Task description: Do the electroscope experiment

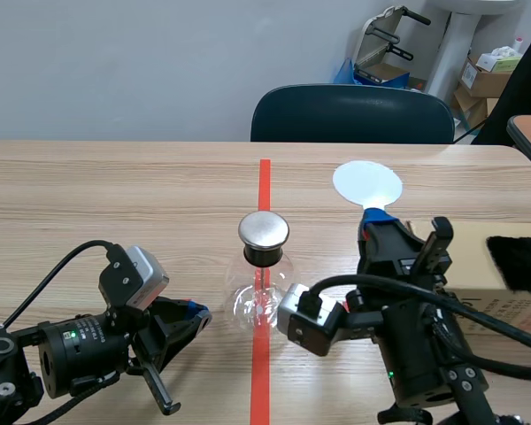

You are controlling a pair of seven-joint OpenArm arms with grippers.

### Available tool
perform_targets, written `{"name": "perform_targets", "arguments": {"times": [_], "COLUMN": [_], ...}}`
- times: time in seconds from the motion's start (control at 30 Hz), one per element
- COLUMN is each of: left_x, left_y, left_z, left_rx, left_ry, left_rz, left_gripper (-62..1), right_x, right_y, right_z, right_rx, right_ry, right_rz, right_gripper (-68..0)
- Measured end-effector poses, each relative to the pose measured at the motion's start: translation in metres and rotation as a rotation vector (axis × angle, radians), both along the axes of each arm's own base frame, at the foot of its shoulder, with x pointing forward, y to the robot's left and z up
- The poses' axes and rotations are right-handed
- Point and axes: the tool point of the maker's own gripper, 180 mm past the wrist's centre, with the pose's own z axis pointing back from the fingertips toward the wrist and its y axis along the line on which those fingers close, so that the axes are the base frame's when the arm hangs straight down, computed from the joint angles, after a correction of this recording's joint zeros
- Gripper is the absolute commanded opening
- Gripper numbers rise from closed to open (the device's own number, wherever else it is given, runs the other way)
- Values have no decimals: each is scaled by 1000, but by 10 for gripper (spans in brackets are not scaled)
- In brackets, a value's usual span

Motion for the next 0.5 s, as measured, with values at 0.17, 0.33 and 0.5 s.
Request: {"name": "perform_targets", "arguments": {"times": [0.17, 0.33, 0.5], "left_x": [0, 0, 0], "left_y": [0, 0, 0], "left_z": [0, 0, 0], "left_rx": [0, 0, 0], "left_ry": [0, 0, 0], "left_rz": [0, 0, 0], "left_gripper": [-569, -569, -569], "right_x": [-1, -4, -6], "right_y": [-12, -15, -14], "right_z": [-3, -6, -7], "right_rx": [9, 9, 8], "right_ry": [11, 24, 31], "right_rz": [-66, -81, -78], "right_gripper": [-658, -658, -658]}}
